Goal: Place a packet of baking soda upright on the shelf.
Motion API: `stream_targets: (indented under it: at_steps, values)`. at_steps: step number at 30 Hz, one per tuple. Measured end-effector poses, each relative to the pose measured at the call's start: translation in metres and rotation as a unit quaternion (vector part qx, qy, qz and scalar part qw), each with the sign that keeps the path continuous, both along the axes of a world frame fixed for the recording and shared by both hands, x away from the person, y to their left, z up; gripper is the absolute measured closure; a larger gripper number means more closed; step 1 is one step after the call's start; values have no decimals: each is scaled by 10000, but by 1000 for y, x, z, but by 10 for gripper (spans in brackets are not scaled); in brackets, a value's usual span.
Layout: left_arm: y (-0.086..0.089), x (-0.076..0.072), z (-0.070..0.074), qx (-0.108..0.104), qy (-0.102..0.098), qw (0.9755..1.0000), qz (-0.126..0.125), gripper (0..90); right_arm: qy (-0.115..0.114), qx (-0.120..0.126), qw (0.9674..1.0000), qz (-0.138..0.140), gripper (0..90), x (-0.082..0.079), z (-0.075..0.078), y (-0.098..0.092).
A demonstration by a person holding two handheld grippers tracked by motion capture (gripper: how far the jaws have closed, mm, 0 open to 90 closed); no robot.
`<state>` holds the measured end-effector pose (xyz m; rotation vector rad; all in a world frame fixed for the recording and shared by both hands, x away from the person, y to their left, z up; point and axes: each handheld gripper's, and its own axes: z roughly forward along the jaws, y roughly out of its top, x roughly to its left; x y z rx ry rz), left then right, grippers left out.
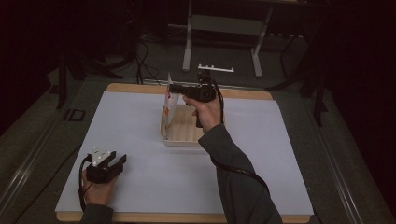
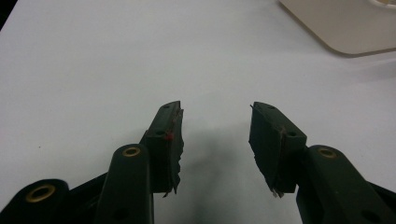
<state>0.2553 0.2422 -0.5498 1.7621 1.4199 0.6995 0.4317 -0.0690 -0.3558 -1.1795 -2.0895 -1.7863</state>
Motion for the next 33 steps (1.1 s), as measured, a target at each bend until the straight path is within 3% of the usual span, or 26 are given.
stream_targets:
  at_steps: [14,18,26,33]
  values:
    - [0,0,0,-9,-2,10000,-1,536,43,22,10000,-83,900,3,-5,3]
    - [0,0,0,1,-7,10000,-5,537,23,-261,9996,-114,900,3,-11,9]
    - [0,0,0,-8,-10,10000,-7,536,254,-288,9990,-235,900,7,-28,13]
    - [0,0,0,-12,-19,10000,-8,536,319,-356,9980,-404,900,9,-35,13]
